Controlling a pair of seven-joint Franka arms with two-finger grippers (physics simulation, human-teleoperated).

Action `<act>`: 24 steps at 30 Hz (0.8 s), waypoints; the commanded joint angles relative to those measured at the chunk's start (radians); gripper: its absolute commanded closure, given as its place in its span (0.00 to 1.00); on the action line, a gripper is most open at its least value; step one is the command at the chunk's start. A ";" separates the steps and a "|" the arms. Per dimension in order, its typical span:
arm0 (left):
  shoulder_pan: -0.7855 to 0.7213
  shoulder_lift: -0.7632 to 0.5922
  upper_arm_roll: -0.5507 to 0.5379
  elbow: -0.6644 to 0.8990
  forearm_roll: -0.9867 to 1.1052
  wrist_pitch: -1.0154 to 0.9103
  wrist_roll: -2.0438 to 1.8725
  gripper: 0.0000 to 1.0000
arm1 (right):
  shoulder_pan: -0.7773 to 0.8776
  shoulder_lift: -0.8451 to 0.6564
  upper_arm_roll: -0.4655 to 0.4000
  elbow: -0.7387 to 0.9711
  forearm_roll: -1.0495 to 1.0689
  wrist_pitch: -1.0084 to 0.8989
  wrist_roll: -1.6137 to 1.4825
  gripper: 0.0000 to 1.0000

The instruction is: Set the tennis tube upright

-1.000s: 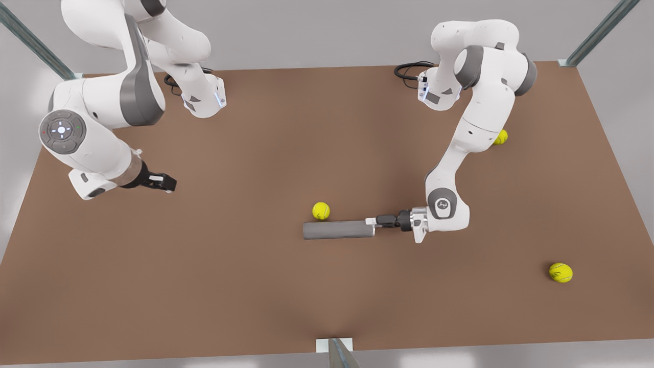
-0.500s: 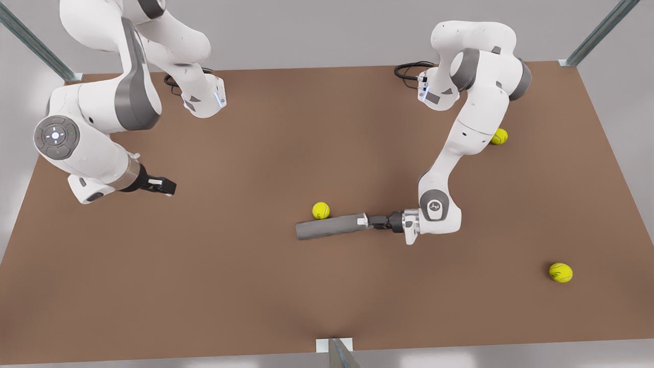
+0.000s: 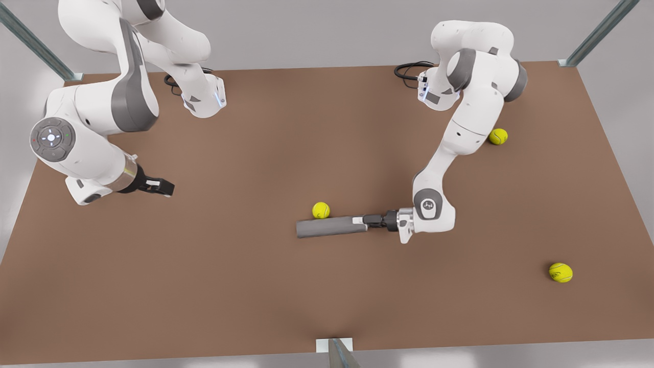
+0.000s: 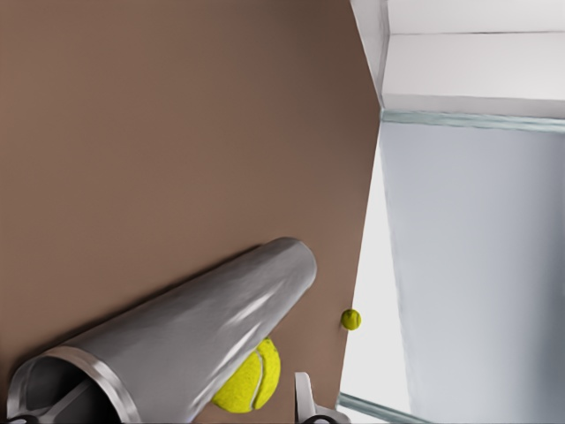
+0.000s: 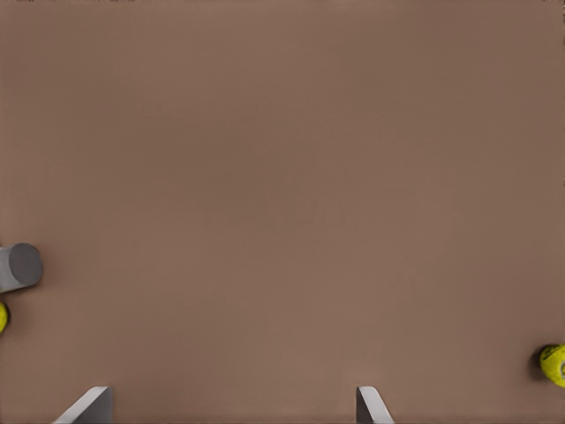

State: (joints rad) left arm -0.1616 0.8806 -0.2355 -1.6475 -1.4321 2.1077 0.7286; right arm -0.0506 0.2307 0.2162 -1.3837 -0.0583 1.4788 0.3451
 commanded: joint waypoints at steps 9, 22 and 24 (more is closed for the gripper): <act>-0.019 0.008 -0.008 0.000 -0.044 0.012 0.002 0.05 | -0.002 -0.001 0.000 0.000 0.002 0.000 -0.001 0.00; -0.013 0.012 0.004 0.002 -0.037 -0.003 0.014 0.45 | -0.002 -0.001 0.000 0.000 0.000 0.000 0.000 0.00; -0.013 0.012 0.018 0.002 -0.037 -0.021 0.011 0.51 | 0.005 -0.001 0.000 -0.002 0.002 0.000 0.006 0.00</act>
State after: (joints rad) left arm -0.1746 0.8930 -0.2127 -1.6460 -1.4708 2.0771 0.7385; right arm -0.0444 0.2316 0.2163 -1.3848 -0.0568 1.4788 0.3513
